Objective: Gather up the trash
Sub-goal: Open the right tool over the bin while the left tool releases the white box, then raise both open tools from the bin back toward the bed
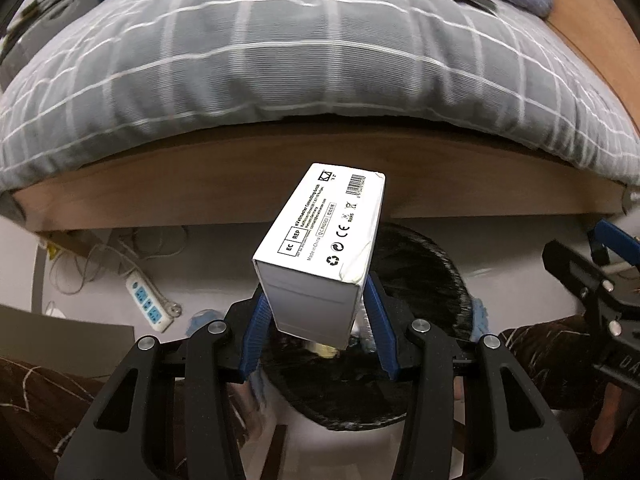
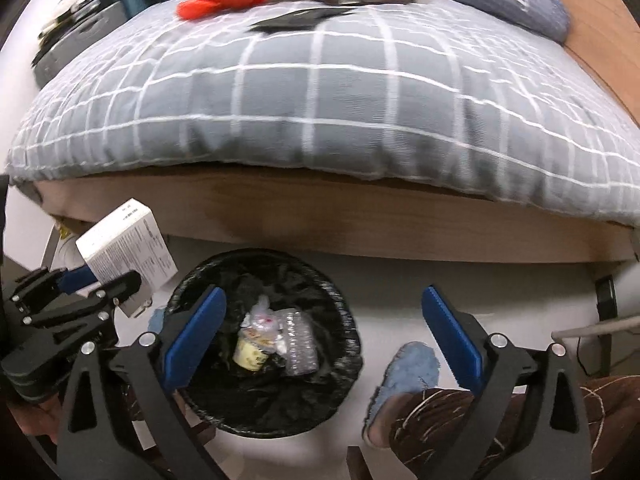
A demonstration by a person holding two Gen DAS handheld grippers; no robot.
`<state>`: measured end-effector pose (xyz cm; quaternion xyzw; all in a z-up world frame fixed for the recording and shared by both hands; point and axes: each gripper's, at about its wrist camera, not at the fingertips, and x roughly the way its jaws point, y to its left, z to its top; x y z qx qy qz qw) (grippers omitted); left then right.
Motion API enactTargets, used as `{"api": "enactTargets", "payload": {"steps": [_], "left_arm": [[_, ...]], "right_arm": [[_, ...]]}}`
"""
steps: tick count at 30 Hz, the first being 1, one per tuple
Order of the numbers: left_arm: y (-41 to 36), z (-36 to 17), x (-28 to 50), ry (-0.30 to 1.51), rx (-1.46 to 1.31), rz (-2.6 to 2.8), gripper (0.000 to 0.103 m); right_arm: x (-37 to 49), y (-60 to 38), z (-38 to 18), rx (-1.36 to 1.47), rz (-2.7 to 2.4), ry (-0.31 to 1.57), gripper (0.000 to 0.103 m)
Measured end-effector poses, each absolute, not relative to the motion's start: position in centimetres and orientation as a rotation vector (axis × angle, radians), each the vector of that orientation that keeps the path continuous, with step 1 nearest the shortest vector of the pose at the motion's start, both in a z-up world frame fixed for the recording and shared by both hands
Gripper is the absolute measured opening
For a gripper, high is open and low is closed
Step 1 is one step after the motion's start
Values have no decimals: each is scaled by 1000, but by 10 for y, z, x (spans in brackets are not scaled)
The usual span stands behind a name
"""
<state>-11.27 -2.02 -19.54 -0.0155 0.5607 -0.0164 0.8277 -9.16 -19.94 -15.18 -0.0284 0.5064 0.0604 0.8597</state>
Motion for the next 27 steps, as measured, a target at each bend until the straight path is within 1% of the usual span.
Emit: {"api": "enactTargets", "payload": {"steps": [6,12,13,14,15,17,19,23,24,27], "left_arm": [[-50,-197,-111,1205,-7,-89,45],[-54,-199,-110,1215,-7,-86,47],[-50,-200,-110,1210,-12,-77,57],[-48,-198,-110,1201,-15,-62,64],[-43,-201,-109,1191,-20,-55,76],[-37,-199,-108,1175,-23,-44,78],[-35,-197,-107,1166,-16,-35,84],[-28,-188,-105,1139,8,-6,91],[-25,-185,-105,1127,9,1,95],[-15,-176,-102,1098,7,33,97]], "right_arm": [[-92,-220,-150,-56,86,1062,94],[-90,-220,-149,-64,71,1049,94],[-90,-220,-149,-66,72,1048,94],[-89,-218,-149,-67,73,1048,94],[-89,-216,-148,-68,76,1046,94],[-88,-212,-146,-71,80,1042,94],[-86,-207,-143,-76,88,1032,94],[-84,-198,-135,-86,99,1007,94],[-83,-196,-132,-84,104,999,94],[-83,-192,-124,-87,112,974,94]]}}
